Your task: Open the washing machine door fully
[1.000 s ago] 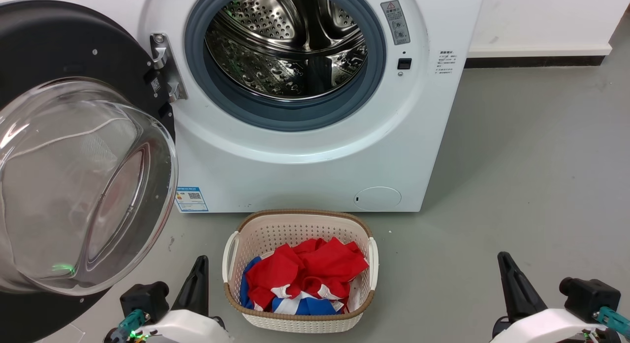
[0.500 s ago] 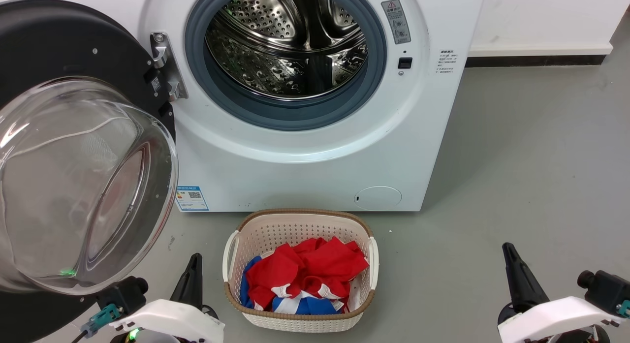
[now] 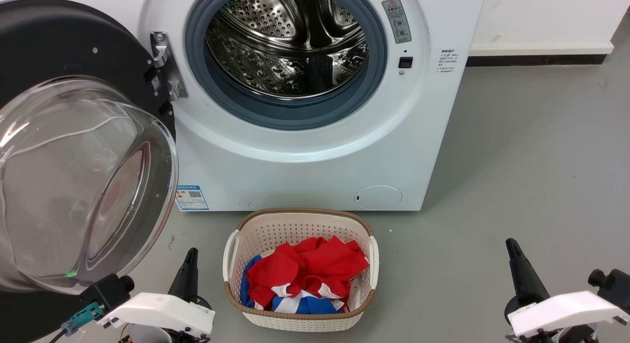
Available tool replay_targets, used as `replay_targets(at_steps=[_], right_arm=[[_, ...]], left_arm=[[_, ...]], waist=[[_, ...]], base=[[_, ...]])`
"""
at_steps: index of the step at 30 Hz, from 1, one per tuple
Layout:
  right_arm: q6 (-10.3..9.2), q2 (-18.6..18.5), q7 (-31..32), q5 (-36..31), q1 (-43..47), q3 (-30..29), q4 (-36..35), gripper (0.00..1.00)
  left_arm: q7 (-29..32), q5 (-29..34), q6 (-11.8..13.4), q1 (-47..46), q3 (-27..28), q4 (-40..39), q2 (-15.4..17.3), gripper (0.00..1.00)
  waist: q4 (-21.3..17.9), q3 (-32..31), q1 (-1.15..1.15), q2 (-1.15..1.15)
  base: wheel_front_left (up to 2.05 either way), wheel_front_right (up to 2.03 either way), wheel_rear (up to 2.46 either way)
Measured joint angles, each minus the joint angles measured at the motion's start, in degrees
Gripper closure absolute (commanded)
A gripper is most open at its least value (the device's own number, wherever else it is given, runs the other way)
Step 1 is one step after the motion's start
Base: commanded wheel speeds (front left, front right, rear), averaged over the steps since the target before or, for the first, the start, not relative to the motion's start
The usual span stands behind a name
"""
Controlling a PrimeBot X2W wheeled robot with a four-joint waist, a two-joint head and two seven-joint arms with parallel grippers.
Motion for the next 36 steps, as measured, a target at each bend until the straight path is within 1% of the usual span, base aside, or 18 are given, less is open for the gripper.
replay_targets(at_steps=[16, 36], right_arm=[[0.0, -0.09, 1.45, 11.57, -1.83, -0.77, 1.1, 1.0], [0.0, -0.12, 3.03, 23.51, -3.3, -1.67, 2.49, 1.0]], left_arm=[[2.7, -9.78, -1.93, -0.55, 3.3, 0.23, -1.35, 1.0], [5.45, -20.06, -4.11, -1.48, 6.72, 0.46, -2.88, 1.0]], waist=[[0.07, 0.13, 0.0, 0.0], [0.14, 0.29, 0.0, 0.0]], base=[[0.0, 0.0, 0.0], [0.0, 0.0, 0.0]])
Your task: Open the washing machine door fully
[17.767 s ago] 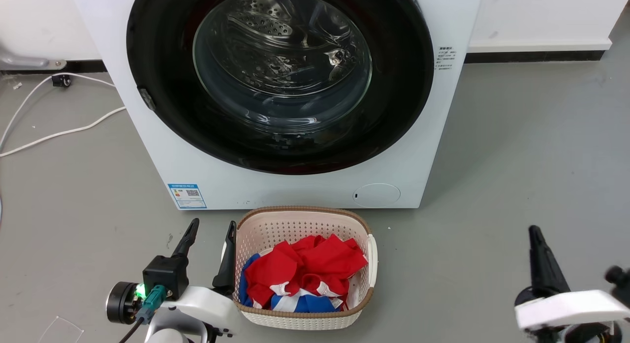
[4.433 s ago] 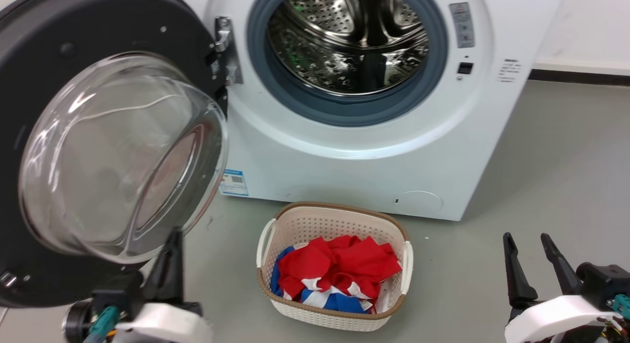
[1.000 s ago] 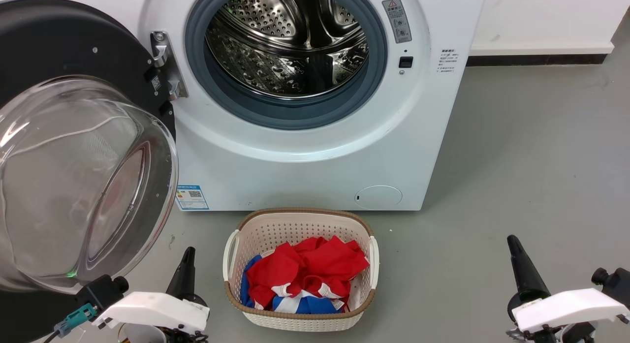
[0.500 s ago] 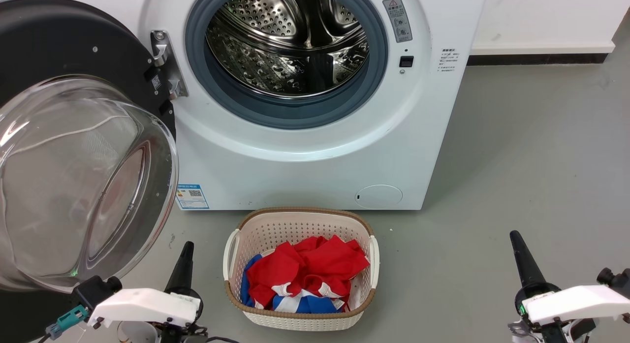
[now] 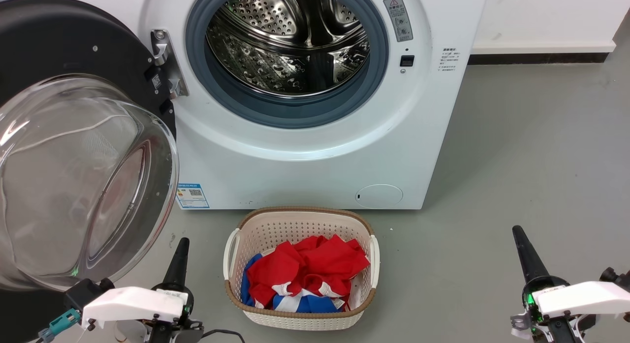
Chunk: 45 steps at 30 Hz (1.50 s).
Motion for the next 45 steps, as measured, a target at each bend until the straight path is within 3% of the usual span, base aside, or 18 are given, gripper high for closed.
replay_targets(at_steps=[45], right_arm=[[0.0, 0.02, 2.97, 20.61, -3.2, -1.8, 2.29, 1.0]], left_arm=[[4.83, -17.59, -3.58, -1.8, 5.87, 0.48, -2.94, 1.0]], waist=[[0.18, 0.36, 0.0, 0.0]], base=[[0.0, 0.0, 0.0]])
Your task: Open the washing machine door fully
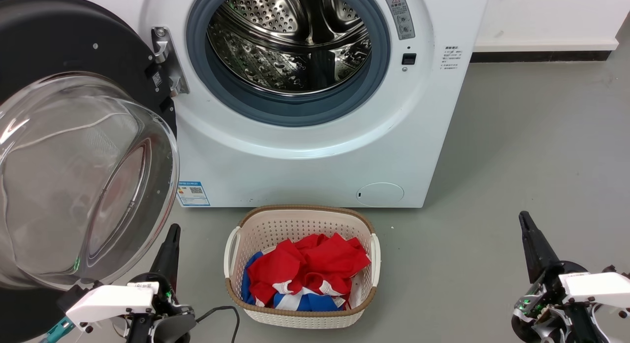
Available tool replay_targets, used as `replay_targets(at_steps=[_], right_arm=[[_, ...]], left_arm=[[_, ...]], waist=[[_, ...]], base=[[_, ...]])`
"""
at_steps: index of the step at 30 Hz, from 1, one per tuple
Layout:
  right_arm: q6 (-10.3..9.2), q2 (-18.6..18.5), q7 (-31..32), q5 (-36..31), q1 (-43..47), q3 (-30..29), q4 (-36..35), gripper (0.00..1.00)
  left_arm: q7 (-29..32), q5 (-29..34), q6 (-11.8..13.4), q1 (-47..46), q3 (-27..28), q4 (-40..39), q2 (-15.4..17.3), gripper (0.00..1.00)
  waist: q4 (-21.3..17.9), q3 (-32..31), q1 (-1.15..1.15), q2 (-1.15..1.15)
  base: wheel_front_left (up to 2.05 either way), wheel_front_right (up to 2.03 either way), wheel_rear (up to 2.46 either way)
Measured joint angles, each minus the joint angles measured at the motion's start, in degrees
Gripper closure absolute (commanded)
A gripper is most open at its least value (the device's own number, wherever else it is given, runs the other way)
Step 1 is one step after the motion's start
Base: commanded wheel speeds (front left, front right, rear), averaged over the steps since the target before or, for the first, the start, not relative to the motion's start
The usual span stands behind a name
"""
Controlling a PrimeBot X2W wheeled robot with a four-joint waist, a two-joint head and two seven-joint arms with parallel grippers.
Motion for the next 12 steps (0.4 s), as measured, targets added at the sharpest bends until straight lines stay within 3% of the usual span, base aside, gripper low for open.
replay_targets(at_steps=[12], right_arm=[[0.0, 0.01, 0.31, 2.37, -0.22, -0.31, 0.36, 1.0]], left_arm=[[0.56, -2.08, -0.44, -0.14, 0.66, 0.07, -0.25, 1.0]], waist=[[0.02, 0.05, 0.0, 0.0]], base=[[0.0, 0.0, 0.0]])
